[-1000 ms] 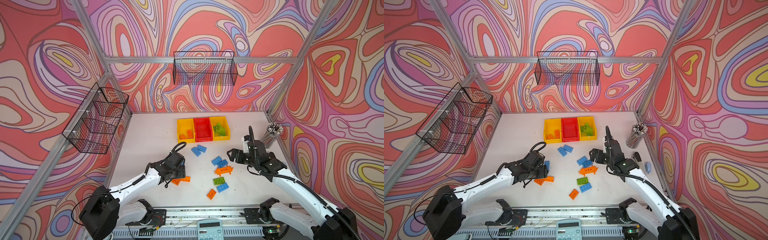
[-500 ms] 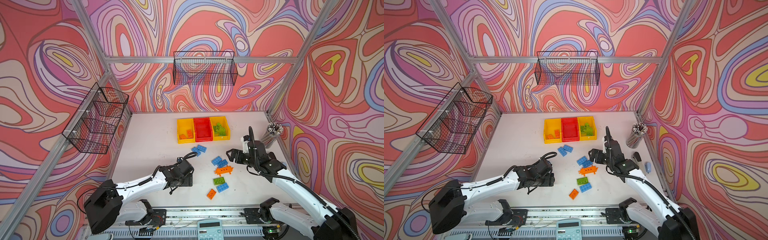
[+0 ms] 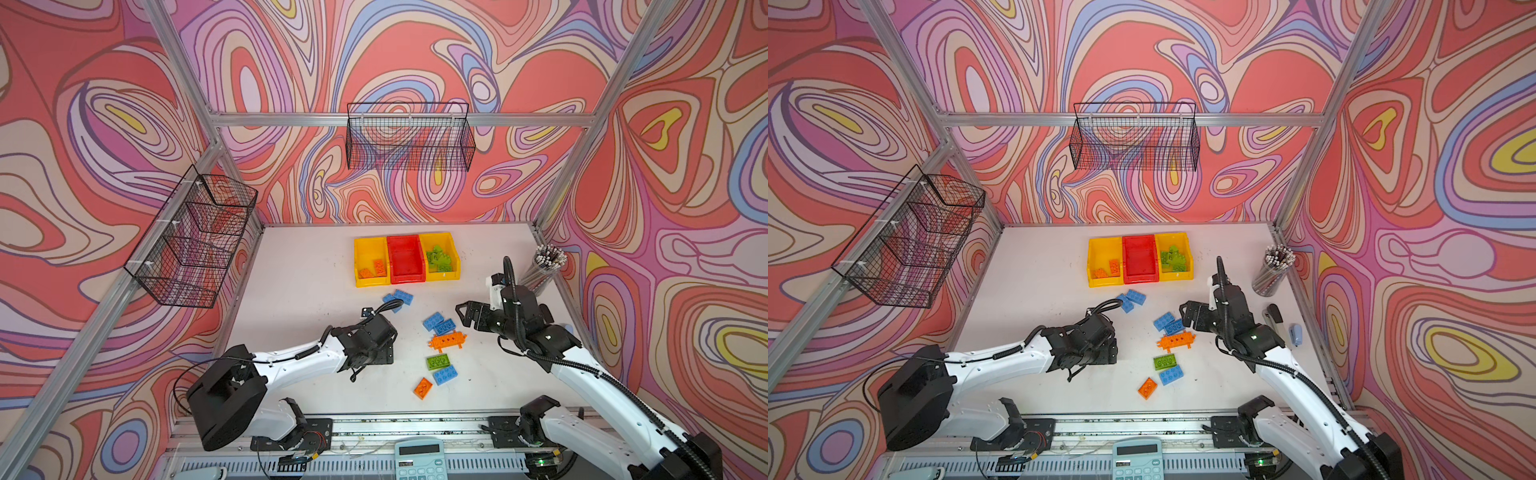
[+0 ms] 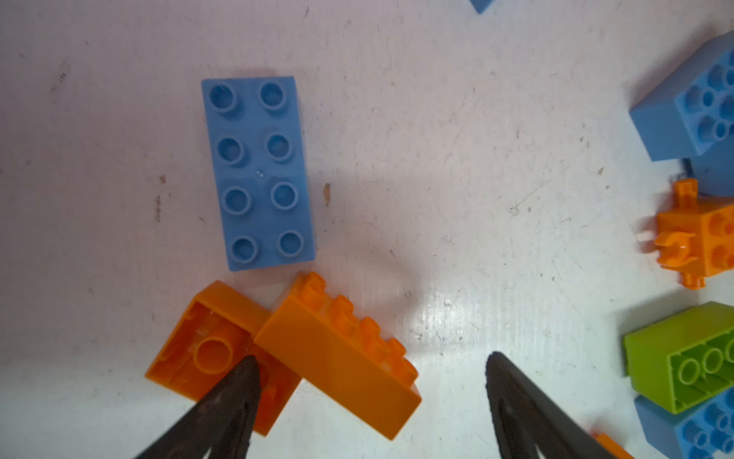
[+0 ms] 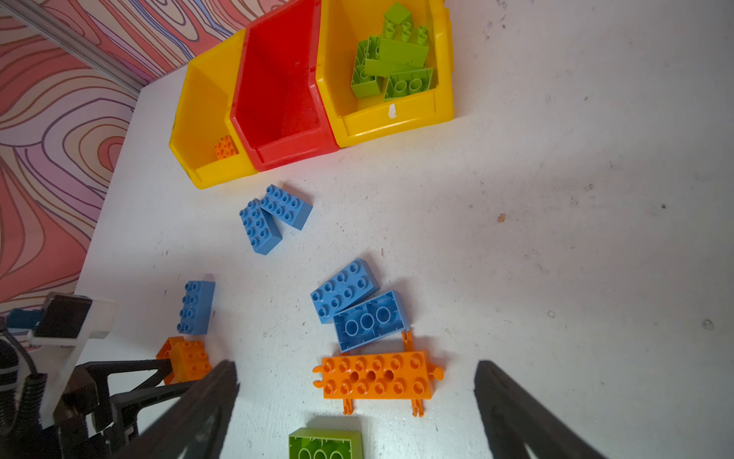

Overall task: Sort the legos into containers by color
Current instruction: Rotate the lego at the bottom-center of the table, then move the lego to the center of the table, then pick up the lego from the middle-left of the table.

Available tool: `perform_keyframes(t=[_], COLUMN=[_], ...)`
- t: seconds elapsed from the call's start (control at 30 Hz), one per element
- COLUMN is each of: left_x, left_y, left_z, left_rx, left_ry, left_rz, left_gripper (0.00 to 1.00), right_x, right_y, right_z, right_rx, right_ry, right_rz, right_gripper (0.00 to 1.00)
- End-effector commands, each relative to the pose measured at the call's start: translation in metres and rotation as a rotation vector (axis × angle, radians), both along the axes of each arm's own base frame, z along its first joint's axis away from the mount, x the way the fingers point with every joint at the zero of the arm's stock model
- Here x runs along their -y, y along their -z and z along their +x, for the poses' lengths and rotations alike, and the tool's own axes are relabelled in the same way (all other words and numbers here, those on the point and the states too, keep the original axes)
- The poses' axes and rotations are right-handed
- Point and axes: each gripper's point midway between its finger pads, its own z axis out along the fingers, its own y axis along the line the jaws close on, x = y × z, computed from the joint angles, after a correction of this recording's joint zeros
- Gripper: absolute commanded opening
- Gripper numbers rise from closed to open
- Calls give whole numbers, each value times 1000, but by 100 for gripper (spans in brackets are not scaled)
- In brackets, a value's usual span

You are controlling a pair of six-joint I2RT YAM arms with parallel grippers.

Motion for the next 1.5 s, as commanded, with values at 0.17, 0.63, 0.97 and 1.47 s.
perform_keyframes(t=[0.17, 0.63, 0.97, 1.47], left_x=[-9, 22, 10, -15], left_y=[-8, -3, 19, 31], left_z=[-19, -35, -23, 1], left_rx=[-38, -58, -56, -80], left_ry=[-12, 0, -25, -62], left_rz=[60, -3, 68, 113], left_gripper=[85, 77, 77, 72], right_x=[7, 5, 8, 9], right_y=[7, 7, 9, 12], right_z=[-7, -6, -9, -8], right_rx=[-4, -2, -4, -13], right_ry=[9, -5, 4, 14], right_rz=[-32, -38, -44, -51], right_gripper=[98, 98, 98, 98])
